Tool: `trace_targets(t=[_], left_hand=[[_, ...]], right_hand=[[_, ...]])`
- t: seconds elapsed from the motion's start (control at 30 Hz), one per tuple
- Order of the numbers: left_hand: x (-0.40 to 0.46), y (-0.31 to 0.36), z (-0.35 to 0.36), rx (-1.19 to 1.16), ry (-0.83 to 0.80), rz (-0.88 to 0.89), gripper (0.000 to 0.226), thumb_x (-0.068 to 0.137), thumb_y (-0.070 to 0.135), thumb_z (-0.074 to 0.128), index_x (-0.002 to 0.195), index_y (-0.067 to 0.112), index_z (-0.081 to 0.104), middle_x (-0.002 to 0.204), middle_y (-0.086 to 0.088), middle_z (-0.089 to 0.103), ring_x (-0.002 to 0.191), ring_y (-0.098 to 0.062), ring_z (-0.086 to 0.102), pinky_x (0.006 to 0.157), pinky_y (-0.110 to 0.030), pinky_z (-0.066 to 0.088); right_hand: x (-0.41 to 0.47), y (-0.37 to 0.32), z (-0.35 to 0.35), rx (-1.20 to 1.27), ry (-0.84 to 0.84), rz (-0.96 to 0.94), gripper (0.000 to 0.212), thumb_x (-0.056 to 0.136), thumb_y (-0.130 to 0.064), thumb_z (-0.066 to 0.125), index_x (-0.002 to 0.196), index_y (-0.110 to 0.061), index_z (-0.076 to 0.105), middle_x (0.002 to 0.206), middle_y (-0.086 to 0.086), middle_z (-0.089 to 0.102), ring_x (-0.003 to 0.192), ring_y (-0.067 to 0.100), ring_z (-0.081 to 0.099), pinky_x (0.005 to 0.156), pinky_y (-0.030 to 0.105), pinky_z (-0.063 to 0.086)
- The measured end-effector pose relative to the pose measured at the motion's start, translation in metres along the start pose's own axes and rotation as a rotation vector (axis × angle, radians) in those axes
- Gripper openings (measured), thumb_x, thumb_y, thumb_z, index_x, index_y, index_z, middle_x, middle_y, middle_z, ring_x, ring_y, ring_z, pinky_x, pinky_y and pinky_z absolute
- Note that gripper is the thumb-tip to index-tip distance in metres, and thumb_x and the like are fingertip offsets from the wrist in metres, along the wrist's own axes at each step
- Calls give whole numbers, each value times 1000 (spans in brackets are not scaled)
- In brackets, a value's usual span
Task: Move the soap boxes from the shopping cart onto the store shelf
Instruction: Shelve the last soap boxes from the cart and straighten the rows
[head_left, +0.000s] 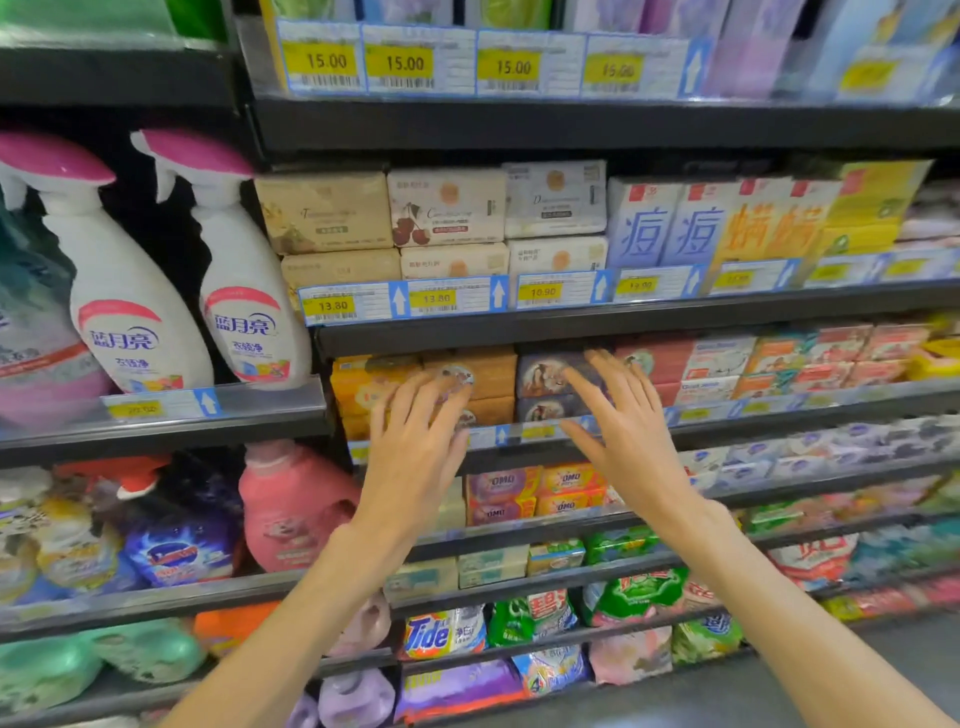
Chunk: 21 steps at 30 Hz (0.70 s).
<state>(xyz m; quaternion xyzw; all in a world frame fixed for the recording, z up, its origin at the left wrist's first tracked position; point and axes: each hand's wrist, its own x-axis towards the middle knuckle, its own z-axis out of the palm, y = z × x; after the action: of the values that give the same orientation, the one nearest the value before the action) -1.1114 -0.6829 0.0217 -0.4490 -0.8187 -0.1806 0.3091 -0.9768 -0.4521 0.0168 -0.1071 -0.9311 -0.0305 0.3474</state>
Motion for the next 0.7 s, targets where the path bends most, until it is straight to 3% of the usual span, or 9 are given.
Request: trace_targets(t=[0.13, 0.37, 0.57, 0.7], left_hand=[[13, 35, 15, -55, -26, 14, 40, 95, 27, 59, 133, 17, 53, 135, -4, 52, 132, -28, 42, 105, -45, 34], [39, 99, 37, 4, -10, 1, 38, 96, 21, 58, 133, 15, 55, 129, -7, 54, 124, -29, 46, 101, -43, 38], [30, 146, 72, 73, -204, -123, 50, 101, 36, 42, 147, 17, 40, 135, -10, 47, 125, -30, 42, 104, -43, 38], [34, 157, 79, 143, -252, -176, 57, 99, 41, 46, 149, 15, 36, 142, -12, 40, 131, -31, 37, 110, -44, 34]], right_hand=[[-17, 37, -3, 50, 21, 89, 49, 92, -33, 64, 137, -15, 54, 141, 13, 48, 129, 35, 45, 109, 52, 35], [-30, 97, -5, 53, 69, 70, 45, 88, -24, 70, 131, -15, 59, 130, 9, 54, 116, 33, 51, 98, 47, 40], [-46, 119, 10, 13, -55, 14, 51, 92, -35, 61, 139, -19, 51, 138, 11, 50, 118, 35, 50, 103, 50, 37], [-44, 123, 17, -30, -87, -28, 58, 91, -40, 60, 142, -17, 47, 141, 15, 47, 128, 36, 45, 110, 53, 33]])
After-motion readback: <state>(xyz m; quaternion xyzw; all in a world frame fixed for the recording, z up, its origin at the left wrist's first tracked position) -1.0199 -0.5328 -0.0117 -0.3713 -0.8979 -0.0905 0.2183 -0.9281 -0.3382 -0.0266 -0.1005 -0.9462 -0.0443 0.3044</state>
